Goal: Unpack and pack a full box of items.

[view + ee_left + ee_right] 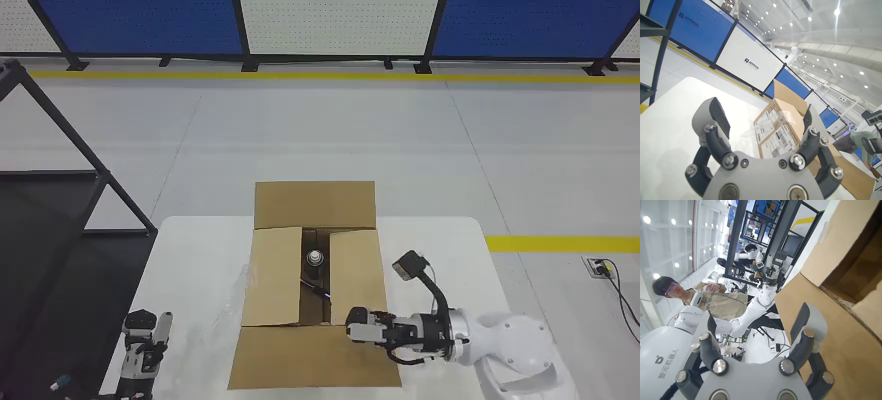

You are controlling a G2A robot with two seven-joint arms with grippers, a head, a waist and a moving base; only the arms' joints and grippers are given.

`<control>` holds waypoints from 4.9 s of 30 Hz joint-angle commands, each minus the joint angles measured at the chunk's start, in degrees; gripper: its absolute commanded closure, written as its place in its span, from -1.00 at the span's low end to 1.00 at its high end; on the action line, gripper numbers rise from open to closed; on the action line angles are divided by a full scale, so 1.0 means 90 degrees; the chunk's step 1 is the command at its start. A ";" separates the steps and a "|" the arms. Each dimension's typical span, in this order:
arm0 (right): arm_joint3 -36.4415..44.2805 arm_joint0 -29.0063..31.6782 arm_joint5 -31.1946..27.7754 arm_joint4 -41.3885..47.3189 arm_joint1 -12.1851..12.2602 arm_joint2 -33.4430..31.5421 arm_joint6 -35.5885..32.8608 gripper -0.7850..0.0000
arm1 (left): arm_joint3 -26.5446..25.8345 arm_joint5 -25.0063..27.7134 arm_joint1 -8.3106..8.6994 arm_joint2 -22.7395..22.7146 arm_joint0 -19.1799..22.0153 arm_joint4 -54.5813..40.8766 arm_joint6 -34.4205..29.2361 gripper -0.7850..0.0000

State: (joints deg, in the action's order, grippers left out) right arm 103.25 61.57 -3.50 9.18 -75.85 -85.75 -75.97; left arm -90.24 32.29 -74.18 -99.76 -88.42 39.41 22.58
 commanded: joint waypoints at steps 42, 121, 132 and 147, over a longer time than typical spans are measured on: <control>-0.0535 -0.0454 0.0240 0.0355 0.0456 0.0815 0.1361 -1.00 | 0.0243 -0.0359 -0.0031 -0.0382 0.0295 -0.0711 0.0238 -1.00; -0.0499 -0.0116 0.0216 -0.0210 0.0531 0.1488 0.3574 -1.00 | 0.6078 0.1260 0.0346 0.1261 0.7514 -0.1275 -0.6918 -1.00; -0.0619 -0.0238 0.0273 -0.0174 0.0545 0.1579 0.3572 -1.00 | 0.6078 0.1260 0.0346 0.1261 0.7514 -0.1275 -0.6918 -1.00; -0.0668 -0.0160 0.0205 -0.0117 0.0606 0.1479 0.3509 -1.00 | 0.7018 -0.0267 0.0132 0.1791 0.8322 -0.3733 -0.9462 -1.00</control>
State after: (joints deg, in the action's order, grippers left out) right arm 97.14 59.98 -1.53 8.00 -70.45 -72.24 -44.40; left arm -28.20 29.77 -72.87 -84.12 -14.22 5.63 -63.13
